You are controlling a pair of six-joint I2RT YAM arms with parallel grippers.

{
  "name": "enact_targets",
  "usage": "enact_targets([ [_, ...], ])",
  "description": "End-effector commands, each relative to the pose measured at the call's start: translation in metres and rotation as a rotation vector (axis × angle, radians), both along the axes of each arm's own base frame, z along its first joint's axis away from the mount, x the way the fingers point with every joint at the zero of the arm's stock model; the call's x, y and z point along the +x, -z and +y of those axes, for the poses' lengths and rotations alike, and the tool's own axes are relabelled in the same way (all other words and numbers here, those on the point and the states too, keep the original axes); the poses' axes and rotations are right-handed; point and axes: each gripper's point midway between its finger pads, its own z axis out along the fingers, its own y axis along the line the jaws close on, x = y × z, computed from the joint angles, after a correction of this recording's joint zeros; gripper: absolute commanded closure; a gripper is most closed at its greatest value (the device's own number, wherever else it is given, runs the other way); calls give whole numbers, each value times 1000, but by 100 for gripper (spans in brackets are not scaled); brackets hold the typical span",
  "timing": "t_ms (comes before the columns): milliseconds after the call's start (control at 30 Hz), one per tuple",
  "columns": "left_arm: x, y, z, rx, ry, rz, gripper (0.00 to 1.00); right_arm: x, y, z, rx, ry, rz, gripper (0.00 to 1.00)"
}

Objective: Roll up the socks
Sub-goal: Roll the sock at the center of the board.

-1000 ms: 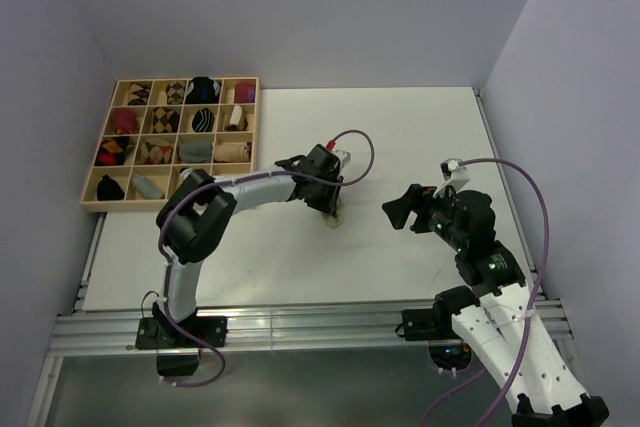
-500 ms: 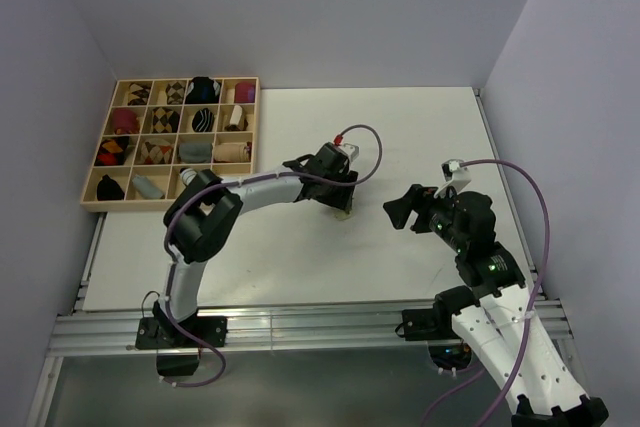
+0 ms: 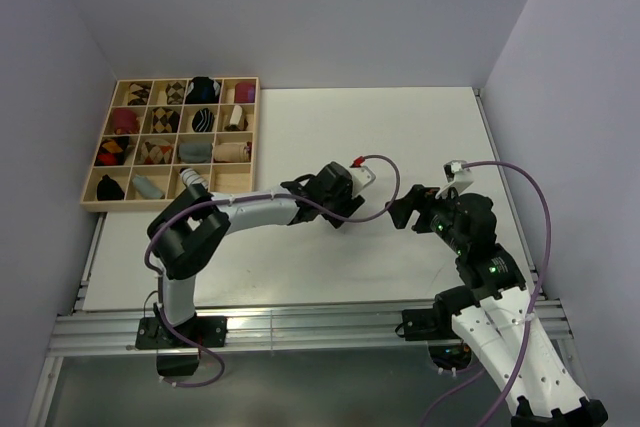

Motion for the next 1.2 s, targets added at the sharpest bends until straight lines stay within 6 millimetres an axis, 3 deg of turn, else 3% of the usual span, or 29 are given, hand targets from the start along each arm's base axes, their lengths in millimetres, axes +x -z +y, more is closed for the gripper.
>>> enact_targets([
  [0, 1, -20, -10, -5, 108, -94, 34, 3, -9, -2, -8, 9, -43, 15],
  [200, -14, -9, -18, 32, 173, -93, 31, 4, -5, -3, -17, 12, -32, 15],
  [933, -11, 36, -9, 162, 154, -124, 40, 5, 1, -1, -17, 4, -10, 15],
  [1133, -6, 47, -5, 200, 132, -133, 54, 5, 2, -1, -18, 7, -11, 15],
  [1167, -6, 50, -3, 208, 124, -132, 61, 5, 1, -2, -18, 10, -14, 15],
])
